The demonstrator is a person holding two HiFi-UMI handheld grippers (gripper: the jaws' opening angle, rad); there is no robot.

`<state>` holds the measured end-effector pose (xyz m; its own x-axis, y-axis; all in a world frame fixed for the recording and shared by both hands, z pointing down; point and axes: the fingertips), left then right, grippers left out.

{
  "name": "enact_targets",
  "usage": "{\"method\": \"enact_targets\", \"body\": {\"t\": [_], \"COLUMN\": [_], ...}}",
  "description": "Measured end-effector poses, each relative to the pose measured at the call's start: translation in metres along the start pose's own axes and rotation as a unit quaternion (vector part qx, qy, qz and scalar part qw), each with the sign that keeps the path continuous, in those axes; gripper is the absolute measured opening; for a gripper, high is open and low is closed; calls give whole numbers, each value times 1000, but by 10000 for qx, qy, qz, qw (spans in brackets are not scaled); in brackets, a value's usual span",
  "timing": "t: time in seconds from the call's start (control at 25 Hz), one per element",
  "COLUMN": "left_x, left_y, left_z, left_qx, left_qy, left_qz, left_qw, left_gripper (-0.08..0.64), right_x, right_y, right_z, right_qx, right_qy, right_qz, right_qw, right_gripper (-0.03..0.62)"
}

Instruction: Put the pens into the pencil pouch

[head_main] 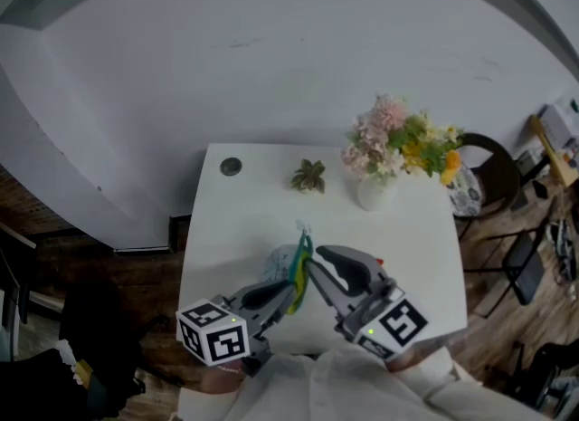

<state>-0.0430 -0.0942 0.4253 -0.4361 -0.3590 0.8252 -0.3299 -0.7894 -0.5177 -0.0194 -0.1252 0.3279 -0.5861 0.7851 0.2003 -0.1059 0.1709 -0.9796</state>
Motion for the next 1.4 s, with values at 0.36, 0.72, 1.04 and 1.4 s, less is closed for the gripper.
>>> {"method": "enact_targets", "body": {"t": [0.36, 0.72, 1.04, 1.4], "left_x": [-3, -7, -9, -7], "left_y": [6, 6, 6, 8], "left_z": [6, 22, 28, 31], "left_qx": [13, 186, 279, 278], "left_qy": [-55, -129, -151, -140], "left_qz": [54, 331, 597, 611], "left_qw": [10000, 9992, 9977, 9976], "left_gripper": [31, 32, 31, 31], "right_x": [-14, -30, -36, -30], "right_y": [-15, -50, -120, -194], "right_z": [-16, -36, -54, -50], "right_qx": [358, 1276, 2895, 3528], "right_qy": [-95, -54, 515, 961], "right_qz": [-25, -910, -1532, -1752], "right_qw": [9993, 9876, 9434, 9141], "right_gripper": [60, 60, 60, 60]}}
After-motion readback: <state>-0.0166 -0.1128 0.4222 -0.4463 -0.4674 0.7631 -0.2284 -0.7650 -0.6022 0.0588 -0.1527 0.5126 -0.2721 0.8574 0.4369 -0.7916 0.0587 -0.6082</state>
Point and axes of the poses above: the fingertips, and each gripper's own axes: z forward along the fingers, x to its left, y out of its top, and after that the axes turned 15 degrees about -z, right-handed
